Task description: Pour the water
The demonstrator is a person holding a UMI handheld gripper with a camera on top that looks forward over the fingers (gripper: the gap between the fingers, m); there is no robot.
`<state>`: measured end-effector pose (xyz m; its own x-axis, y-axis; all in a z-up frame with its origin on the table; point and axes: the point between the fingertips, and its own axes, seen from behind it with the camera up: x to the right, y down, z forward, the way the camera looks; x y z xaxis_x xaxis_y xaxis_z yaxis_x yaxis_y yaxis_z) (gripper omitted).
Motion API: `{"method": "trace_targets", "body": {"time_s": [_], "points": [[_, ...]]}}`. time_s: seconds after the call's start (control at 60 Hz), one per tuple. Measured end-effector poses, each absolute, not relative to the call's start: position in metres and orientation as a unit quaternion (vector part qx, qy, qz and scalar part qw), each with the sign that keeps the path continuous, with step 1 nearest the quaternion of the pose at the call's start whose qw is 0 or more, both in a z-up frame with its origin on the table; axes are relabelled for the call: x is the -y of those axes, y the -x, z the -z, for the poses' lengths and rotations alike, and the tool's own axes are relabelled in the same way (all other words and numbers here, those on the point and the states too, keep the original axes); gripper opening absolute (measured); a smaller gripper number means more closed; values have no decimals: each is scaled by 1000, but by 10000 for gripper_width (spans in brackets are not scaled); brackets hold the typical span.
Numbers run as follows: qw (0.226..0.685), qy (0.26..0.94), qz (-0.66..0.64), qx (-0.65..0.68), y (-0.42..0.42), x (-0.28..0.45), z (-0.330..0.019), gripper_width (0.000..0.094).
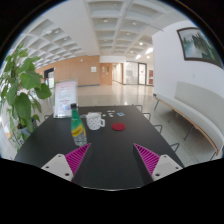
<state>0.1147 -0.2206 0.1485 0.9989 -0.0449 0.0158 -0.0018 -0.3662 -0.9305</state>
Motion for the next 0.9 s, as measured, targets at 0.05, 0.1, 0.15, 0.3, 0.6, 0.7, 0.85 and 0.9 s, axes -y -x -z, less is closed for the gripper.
{"method": "trace_targets", "body": {"time_s": [0.05,0.1,0.15,0.3,0.6,0.7,0.85,0.9], "points": [[566,825,16,3,-88,208,-142,855],[568,823,8,15,-62,194,-136,854],[570,821,-2,25,-36,176,-130,858],[576,817,-8,38,6,122,-104,855],[584,811,11,27,29,13,-63,729],[595,803,16,28,32,6,-61,555],[608,793,15,36,34,5,-64,450],[615,788,12,34,35,5,-67,418]]}}
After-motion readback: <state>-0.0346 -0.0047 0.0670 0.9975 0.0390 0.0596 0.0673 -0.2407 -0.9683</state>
